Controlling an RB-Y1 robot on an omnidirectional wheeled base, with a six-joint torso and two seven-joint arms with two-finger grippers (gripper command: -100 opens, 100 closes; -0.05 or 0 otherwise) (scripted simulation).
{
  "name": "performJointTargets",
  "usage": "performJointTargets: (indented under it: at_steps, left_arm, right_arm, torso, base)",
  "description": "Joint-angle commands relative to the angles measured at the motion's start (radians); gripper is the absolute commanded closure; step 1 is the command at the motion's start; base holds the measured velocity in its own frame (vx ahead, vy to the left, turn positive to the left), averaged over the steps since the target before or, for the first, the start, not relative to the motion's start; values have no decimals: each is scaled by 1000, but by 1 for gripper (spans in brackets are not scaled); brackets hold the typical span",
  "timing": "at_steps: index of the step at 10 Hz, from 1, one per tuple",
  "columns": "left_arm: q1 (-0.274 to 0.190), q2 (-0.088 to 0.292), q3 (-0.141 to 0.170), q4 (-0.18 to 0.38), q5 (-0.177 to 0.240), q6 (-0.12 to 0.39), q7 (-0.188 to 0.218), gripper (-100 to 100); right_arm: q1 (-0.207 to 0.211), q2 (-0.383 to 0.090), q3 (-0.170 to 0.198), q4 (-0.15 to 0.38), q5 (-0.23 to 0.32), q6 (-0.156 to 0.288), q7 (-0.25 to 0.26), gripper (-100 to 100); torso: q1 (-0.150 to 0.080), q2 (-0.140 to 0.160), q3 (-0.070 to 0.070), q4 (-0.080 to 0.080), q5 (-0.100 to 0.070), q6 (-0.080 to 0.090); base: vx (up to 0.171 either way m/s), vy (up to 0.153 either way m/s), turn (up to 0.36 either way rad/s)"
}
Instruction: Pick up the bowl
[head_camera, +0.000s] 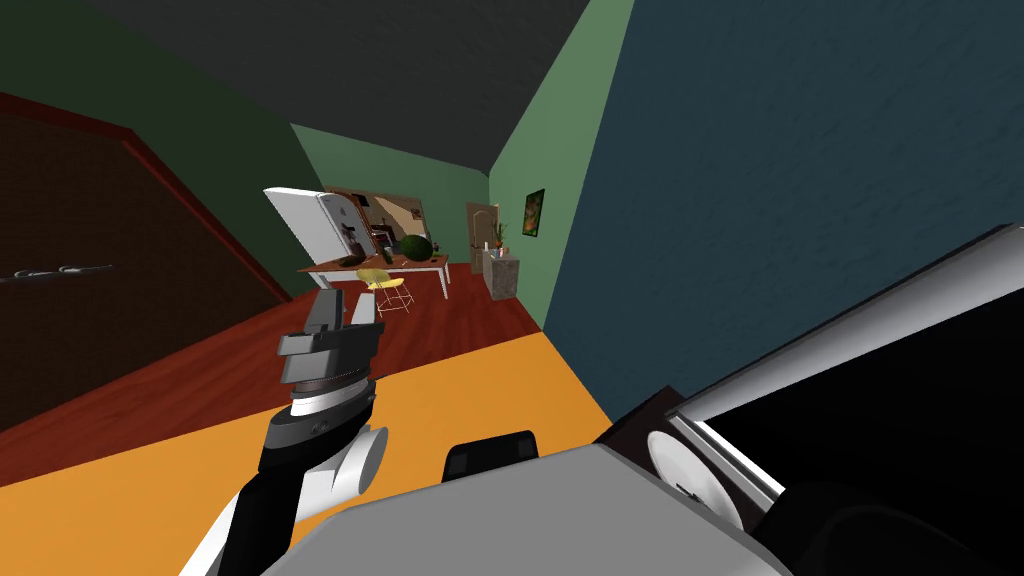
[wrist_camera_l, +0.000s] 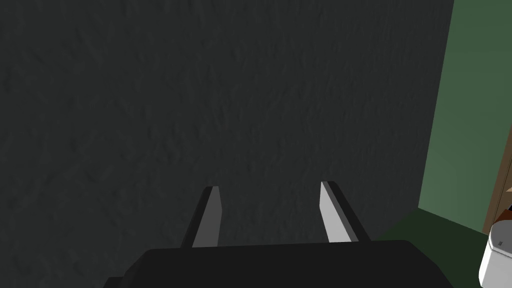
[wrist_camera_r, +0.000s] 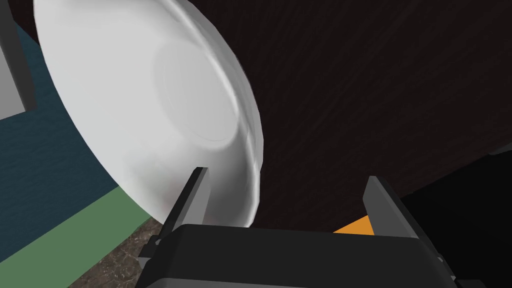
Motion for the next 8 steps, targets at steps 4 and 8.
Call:
performJointTargets:
  at_steps: [4,8]
  left_arm:
    - [0,0,0,0,0,0,0,0]
    - [0,0,0,0,0,0,0,0]
  right_arm:
    - [-136,-47,24,115,42,-56,-39,-100]
    - [-215,-76,35,177,71,-94,-63,-100]
  torso:
    - [-6,1,0,-1,-4,2]
    - [-10,0,0,-1,-6,1]
  base:
    - [-25,47,-110]
    - [-12,15,-50]
